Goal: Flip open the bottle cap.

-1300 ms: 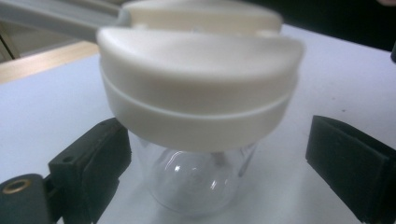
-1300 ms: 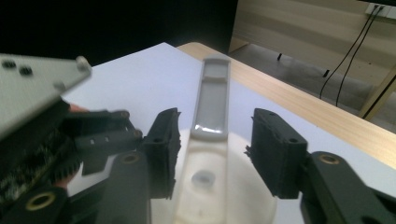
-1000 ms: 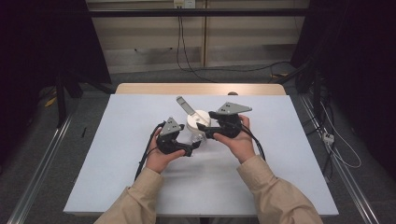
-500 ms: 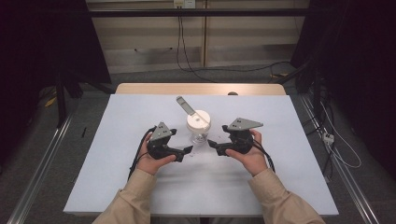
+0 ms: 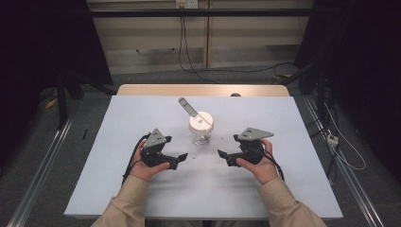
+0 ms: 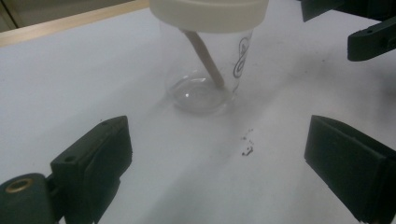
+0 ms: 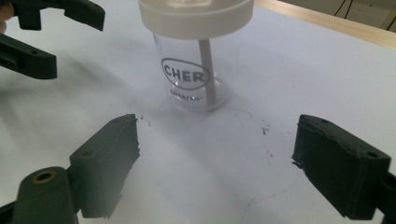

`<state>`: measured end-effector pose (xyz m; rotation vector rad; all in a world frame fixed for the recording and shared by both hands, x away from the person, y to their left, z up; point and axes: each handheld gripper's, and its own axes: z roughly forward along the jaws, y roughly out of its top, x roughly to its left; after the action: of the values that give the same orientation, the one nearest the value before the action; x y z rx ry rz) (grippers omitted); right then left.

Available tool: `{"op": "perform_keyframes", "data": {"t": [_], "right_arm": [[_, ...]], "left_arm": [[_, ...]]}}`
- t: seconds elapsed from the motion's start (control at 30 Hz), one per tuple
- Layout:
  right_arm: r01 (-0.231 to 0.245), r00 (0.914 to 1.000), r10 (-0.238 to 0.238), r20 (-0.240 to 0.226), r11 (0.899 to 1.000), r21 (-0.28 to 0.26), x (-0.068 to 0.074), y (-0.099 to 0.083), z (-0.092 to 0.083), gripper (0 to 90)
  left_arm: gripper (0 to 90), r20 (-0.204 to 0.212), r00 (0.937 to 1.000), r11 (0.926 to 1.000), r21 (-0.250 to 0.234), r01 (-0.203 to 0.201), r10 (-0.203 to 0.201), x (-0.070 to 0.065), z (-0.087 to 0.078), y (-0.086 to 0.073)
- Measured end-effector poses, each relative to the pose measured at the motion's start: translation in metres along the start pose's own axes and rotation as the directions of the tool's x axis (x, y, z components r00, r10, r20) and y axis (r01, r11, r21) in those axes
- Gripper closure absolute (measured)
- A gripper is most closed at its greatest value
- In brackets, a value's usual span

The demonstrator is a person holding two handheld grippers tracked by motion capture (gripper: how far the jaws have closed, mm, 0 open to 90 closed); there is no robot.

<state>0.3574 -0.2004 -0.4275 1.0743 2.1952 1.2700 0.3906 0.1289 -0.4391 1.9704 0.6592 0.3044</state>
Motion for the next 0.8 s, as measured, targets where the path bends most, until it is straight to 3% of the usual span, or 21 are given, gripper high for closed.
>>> {"op": "perform_keyframes", "data": {"t": [0.4, 0.8], "right_arm": [[-0.019, 0.9997, 0.019, 0.018, 1.000, 0.010, -0.003, -0.018, -0.014, 11.2], [-0.045, 0.9985, 0.044, 0.031, 0.999, 0.011, -0.008, -0.032, -0.027, 9.4]], "left_arm": [[7.0, -0.003, 1.0000, 0.9999, 0.013, 0.003, -0.003, 0.003, -0.016, -0.010], [7.0, -0.025, 0.9989, 0.9991, 0.016, 0.040, -0.040, 0.011, -0.030, -0.018]]}}
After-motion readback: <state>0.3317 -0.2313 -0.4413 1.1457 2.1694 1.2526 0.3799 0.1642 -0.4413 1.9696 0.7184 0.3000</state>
